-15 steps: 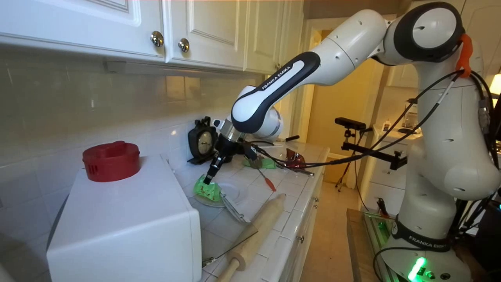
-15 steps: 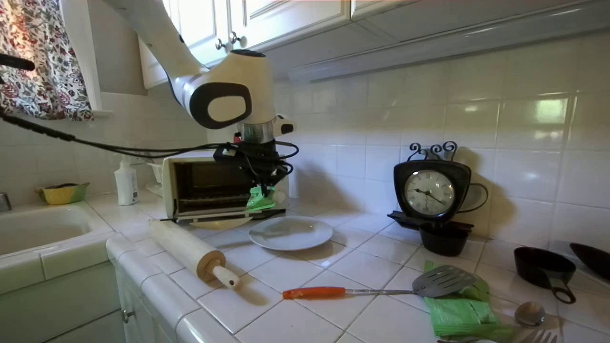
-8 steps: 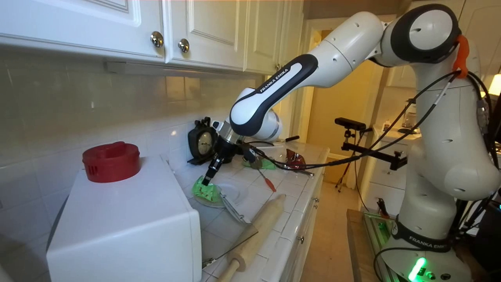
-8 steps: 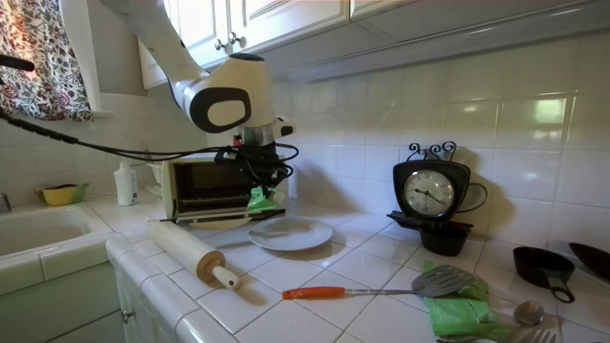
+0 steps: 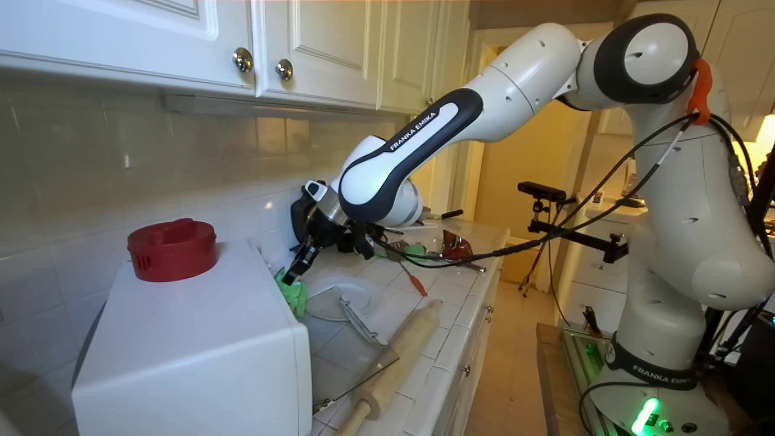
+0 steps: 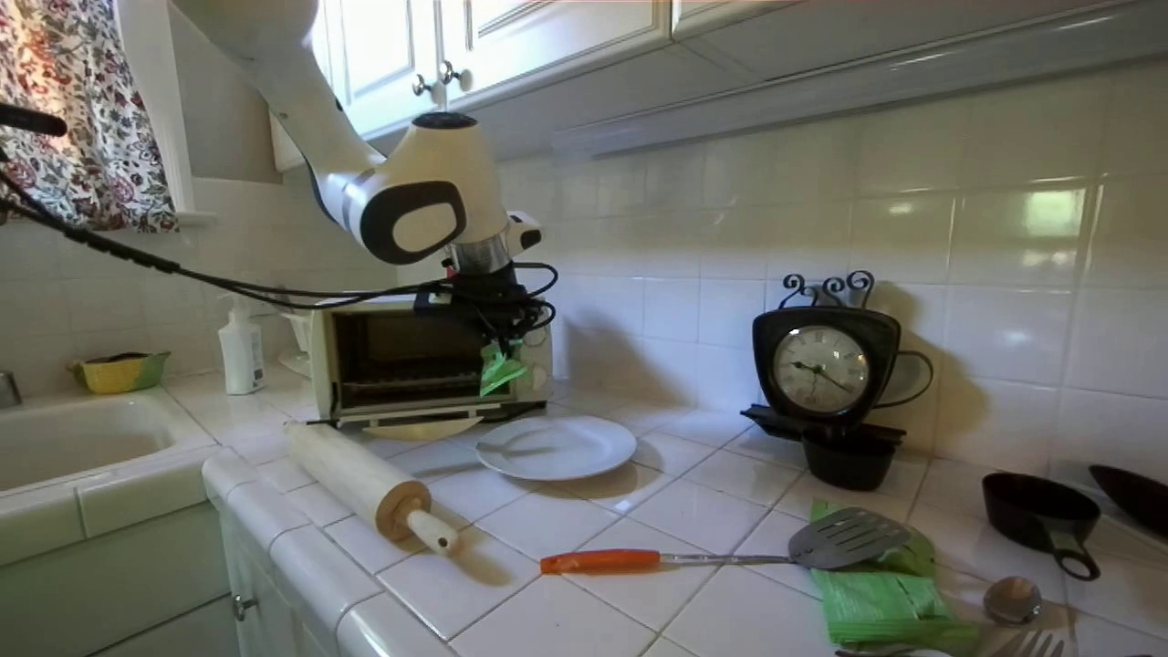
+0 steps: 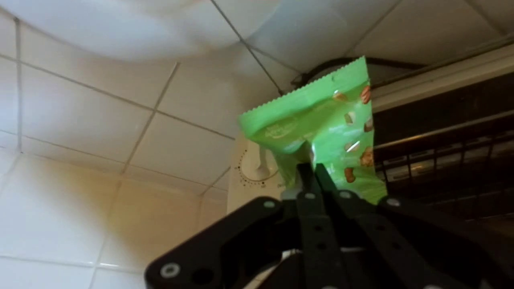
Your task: Move the green packet from the plate to the mini oven
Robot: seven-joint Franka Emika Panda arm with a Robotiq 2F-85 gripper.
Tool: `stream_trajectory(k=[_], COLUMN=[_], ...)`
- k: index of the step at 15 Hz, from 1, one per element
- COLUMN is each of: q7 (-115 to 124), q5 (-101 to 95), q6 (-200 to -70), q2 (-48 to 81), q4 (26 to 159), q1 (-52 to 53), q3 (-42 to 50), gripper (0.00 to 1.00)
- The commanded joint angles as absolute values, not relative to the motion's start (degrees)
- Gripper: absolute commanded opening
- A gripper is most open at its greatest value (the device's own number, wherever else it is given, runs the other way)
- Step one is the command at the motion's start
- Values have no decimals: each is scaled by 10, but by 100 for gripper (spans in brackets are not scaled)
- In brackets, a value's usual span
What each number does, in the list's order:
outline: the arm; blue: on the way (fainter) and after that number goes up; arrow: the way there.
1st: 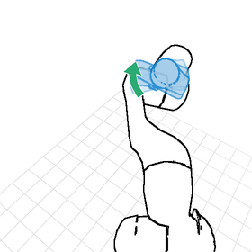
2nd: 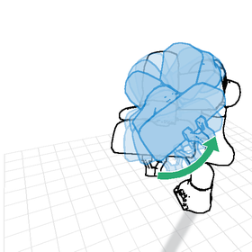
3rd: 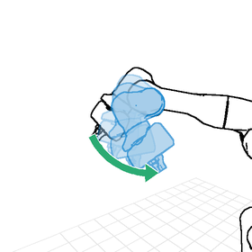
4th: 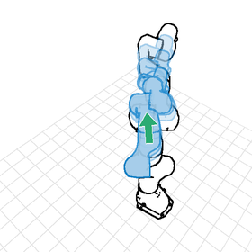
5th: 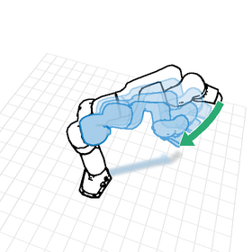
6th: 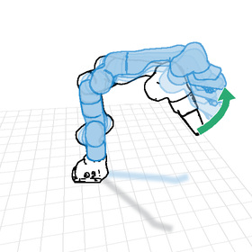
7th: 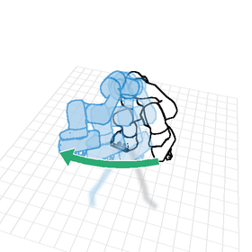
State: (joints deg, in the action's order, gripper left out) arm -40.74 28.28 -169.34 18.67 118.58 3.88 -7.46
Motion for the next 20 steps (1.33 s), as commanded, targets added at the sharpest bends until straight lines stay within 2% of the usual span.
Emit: stream_trajectory(k=[1, 8, 9, 11, 16, 20], q7=[-420, -413, -372, -346, -304, -216], q5=[252, 192, 131, 83, 38, 27], q6=[-1695, -1671, -1676, -1679, -1721, -1791], q2=[245, 304, 310, 314, 315, 283], q4=[1111, 1031, 1027, 1022, 1052, 1123], q1=[58, 105, 73, 78, 50, 64], q3=[-75, -59, -94, -95, -136, -115], gripper=[1, 1, 1, 1, 1, 1])
